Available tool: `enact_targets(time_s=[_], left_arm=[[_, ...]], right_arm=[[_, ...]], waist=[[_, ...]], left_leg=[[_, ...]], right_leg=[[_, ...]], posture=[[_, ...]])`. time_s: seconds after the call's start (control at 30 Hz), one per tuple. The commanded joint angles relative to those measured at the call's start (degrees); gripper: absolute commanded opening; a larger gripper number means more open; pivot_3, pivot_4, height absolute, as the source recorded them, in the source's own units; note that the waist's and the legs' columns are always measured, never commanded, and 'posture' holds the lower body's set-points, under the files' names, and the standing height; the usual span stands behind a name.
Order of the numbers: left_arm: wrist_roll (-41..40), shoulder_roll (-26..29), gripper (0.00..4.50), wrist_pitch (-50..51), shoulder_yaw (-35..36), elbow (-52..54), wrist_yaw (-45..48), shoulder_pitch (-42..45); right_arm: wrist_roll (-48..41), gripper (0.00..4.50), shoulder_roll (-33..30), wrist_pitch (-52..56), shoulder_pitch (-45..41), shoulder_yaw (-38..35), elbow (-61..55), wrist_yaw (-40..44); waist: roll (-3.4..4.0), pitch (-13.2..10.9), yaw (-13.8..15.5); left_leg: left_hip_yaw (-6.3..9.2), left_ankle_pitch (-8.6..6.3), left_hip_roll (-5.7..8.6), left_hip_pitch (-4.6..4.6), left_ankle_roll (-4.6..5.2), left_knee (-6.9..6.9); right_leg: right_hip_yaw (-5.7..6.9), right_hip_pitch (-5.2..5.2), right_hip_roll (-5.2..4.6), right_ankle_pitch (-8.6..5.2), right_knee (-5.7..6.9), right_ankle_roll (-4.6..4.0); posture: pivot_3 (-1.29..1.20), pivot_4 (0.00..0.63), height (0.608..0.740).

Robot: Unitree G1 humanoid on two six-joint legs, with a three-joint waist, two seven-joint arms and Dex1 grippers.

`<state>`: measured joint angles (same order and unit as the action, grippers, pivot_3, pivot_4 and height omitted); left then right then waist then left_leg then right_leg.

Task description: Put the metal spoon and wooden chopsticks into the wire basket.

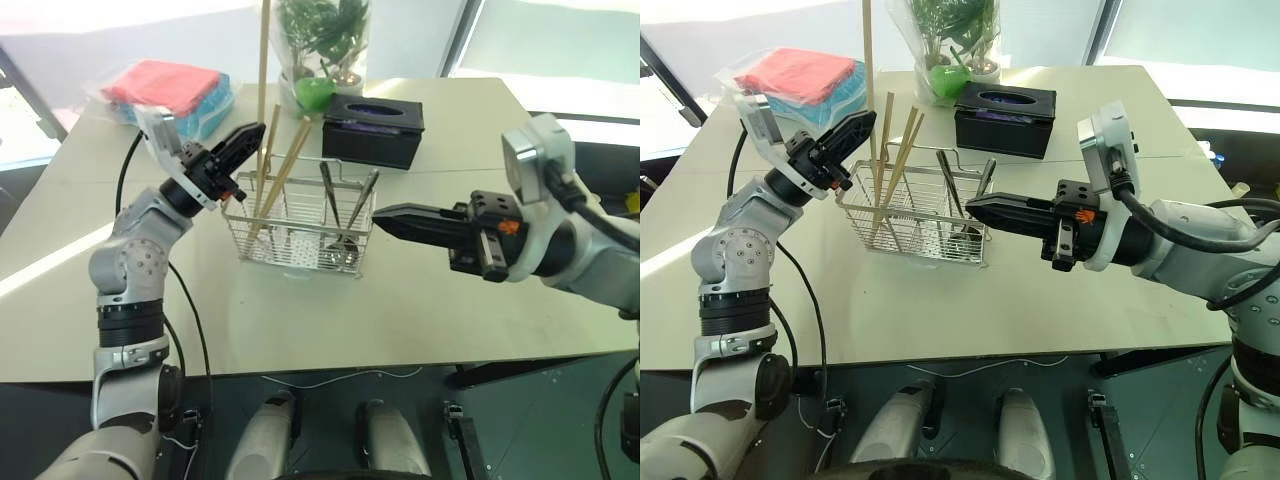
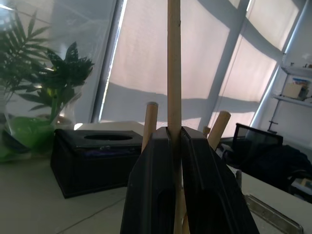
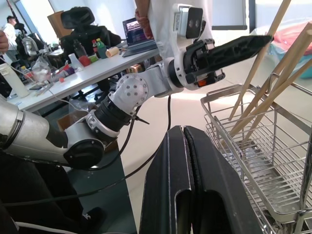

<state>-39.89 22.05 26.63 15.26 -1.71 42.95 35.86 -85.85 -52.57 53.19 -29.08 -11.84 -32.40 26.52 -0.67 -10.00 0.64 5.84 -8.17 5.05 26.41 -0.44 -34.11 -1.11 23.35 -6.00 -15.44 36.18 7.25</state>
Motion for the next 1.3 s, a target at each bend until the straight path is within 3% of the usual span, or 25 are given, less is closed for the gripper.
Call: enact_targets(time_s=[0.03, 0.53, 0.57, 0.63, 0.77, 0.83, 1.1, 1.2, 1.3], left_arm=[[1.4, 1.1, 0.06, -4.0, 0.7, 1.6, 0.8, -0.9], [3.0, 0.0, 0.06, -11.6, -0.4, -2.0, 4.6, -5.6], [2.9, -0.1, 0.82, -11.6, -0.5, -1.8, 4.7, -5.8], [2.7, -0.4, 1.52, -11.6, -0.6, -1.7, 4.7, -5.9], [2.6, -0.6, 3.62, -11.6, -0.4, -1.6, 4.5, -5.8], [2.7, -0.7, 4.43, -11.8, -0.1, -1.8, 4.0, -5.3], [0.6, 0.4, 4.43, -10.8, 3.2, -3.7, 0.1, -0.1], [-2.6, 5.4, 4.43, -7.1, 9.4, -7.3, -4.4, 4.9], [-1.2, 10.2, 4.43, -7.2, 11.7, -8.9, -4.8, 3.9]], right_arm=[[-0.7, 0.00, -0.2, -1.2, -0.7, -1.7, -0.7, -0.1], [0.1, 0.00, -0.3, -0.9, -1.6, -1.4, 0.1, 0.9], [0.1, 0.00, -0.3, -0.9, -1.7, -1.4, 0.2, 1.0], [0.1, 0.00, -0.4, -0.9, -1.7, -1.3, 0.2, 1.0], [0.0, 0.00, -0.5, -0.8, -1.6, -1.3, 0.1, 1.0], [0.0, 0.00, -0.4, -0.8, -1.5, -1.4, 0.0, 0.9], [0.1, 0.00, -0.2, -0.9, -1.1, -1.3, -0.2, 0.8], [0.5, 0.00, -0.4, -0.9, -0.3, -1.7, 0.0, 1.0], [2.6, 0.00, -0.1, -1.6, 1.4, -2.4, 0.5, 0.8]], waist=[[0.00, 0.0, 0.0], [0.01, 0.0, 0.1], [0.01, 0.0, 0.1], [0.01, 0.0, 0.2], [0.01, 0.0, 0.2], [0.01, 0.0, 0.2], [0.00, 0.0, 0.1], [-0.01, 0.0, -0.1], [0.02, 0.0, -1.0]], left_leg=[[0.00, 0.00, 0.00, 0.00, 0.00, 0.00], [0.00, -0.01, 0.01, 0.01, 0.00, 0.00], [0.00, -0.01, 0.01, 0.01, 0.00, 0.00], [0.00, -0.01, 0.02, 0.01, 0.01, 0.00], [0.00, -0.01, 0.03, 0.01, 0.01, 0.00], [0.00, -0.01, 0.03, 0.01, 0.01, 0.00], [0.03, -0.01, 0.03, 0.02, 0.01, 0.00], [0.05, -0.01, 0.02, 0.03, 0.01, 0.00], [0.04, -0.01, -0.02, -0.01, 0.01, 0.08]], right_leg=[[0.00, 0.00, -0.01, 0.00, 0.00, 0.00], [0.00, -0.01, -0.14, -0.01, -0.04, -0.01], [0.00, -0.01, -0.15, -0.01, -0.04, -0.01], [0.01, -0.02, -0.15, -0.01, -0.04, -0.01], [0.02, -0.03, -0.18, 0.00, -0.04, -0.01], [0.03, -0.03, -0.18, 0.00, -0.04, -0.01], [0.06, -0.02, -0.17, 0.00, -0.05, -0.01], [0.06, 0.00, -0.12, 0.00, -0.03, 0.01], [0.02, 0.05, 0.04, 0.03, -0.02, 0.08]], posture=[[0.00, 0.150, 0.740], [0.00, 0.150, 0.740], [0.00, 0.150, 0.740], [0.00, 0.150, 0.740], [0.00, 0.150, 0.740], [0.00, 0.150, 0.740], [0.00, 0.150, 0.740], [0.00, 0.150, 0.740], [0.00, 0.150, 0.740]])
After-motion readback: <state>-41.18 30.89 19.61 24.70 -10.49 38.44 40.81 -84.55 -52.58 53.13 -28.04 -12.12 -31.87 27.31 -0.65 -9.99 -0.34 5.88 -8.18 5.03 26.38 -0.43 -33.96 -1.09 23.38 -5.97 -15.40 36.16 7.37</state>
